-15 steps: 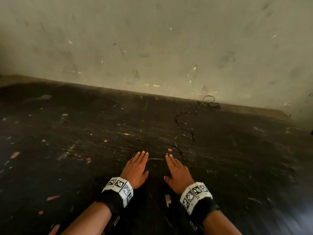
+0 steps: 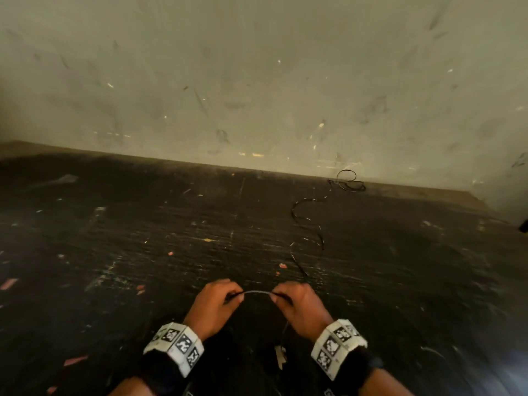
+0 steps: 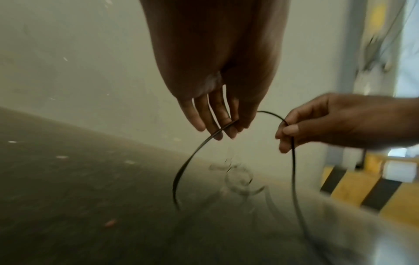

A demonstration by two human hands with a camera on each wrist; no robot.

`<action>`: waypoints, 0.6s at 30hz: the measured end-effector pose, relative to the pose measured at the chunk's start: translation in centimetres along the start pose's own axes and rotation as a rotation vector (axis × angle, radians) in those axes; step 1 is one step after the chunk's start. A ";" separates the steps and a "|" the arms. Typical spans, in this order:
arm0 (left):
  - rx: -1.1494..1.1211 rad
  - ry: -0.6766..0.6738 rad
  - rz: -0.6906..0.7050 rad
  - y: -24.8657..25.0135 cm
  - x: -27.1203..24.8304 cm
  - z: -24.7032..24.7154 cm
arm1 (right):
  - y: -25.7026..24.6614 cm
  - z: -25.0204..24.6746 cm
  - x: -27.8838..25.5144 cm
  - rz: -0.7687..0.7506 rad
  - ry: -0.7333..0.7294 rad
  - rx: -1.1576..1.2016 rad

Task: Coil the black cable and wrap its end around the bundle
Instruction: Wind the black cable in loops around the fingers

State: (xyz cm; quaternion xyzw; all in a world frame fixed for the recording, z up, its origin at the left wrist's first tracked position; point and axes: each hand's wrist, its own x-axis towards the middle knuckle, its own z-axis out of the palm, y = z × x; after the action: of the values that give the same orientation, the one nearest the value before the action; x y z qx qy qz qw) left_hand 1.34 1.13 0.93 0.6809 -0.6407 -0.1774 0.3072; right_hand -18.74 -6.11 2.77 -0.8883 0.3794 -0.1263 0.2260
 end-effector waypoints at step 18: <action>-1.493 -0.277 -0.185 14.6 -8.4 -7.6 | -6.9 -11.2 -5.4 -0.261 0.209 0.074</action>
State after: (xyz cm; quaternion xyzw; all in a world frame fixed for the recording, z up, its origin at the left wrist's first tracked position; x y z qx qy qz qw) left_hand -5.92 10.97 14.79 0.3153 -0.3239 -0.6721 0.5865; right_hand -22.57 -1.40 15.56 -0.9032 0.2773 -0.2601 0.1994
